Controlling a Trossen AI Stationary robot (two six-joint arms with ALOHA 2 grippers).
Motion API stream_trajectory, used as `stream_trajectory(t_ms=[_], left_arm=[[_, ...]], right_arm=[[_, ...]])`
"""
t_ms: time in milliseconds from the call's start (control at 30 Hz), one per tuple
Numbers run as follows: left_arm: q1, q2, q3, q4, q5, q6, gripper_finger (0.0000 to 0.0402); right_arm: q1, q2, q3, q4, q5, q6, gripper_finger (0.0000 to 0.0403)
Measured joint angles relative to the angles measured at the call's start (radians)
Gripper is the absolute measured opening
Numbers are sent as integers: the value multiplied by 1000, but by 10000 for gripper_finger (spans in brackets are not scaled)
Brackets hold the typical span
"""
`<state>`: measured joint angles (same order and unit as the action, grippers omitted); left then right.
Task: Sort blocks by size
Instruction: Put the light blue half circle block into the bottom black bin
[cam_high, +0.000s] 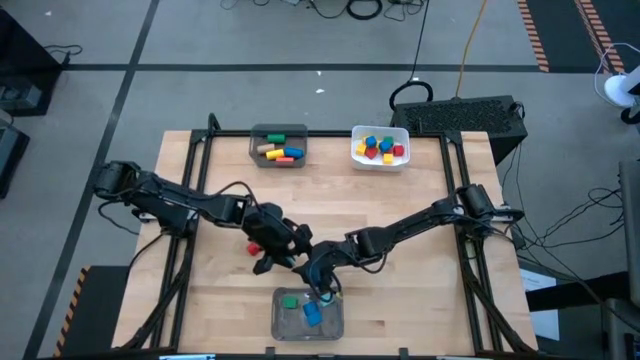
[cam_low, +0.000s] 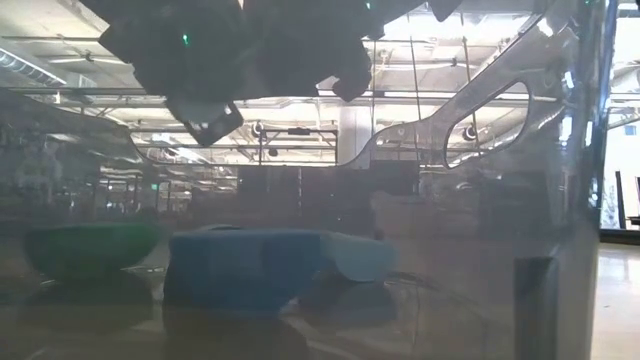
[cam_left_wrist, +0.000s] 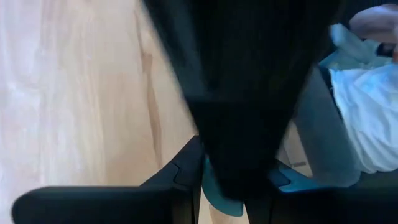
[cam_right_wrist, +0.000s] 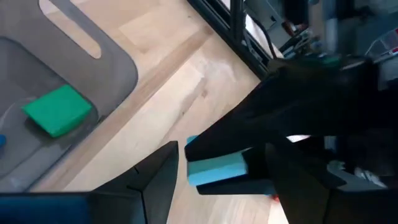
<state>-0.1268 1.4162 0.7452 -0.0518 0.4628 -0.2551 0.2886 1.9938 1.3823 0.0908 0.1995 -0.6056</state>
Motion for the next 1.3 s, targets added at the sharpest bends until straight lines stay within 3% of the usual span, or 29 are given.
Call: stream_trajectory(t_ms=[333,633,967,1133,1300], left_arm=[[0,1,-1,51,30,-1,82],[0,1,-1,65,41,-5,87],[56,-62,0,-40,70,-24,90],[53,-79,0,1,165,-28,93],[20,-79,-1,18,211,-25,137]], right_arm=[[1,3,0,-24,-20,15,209],[1,3,1,-13,-12,1,114],[18,3,5,-12,20,46,113],[29,-1,7,-7,12,72,118],[40,4,0,-13,-30,67,116]])
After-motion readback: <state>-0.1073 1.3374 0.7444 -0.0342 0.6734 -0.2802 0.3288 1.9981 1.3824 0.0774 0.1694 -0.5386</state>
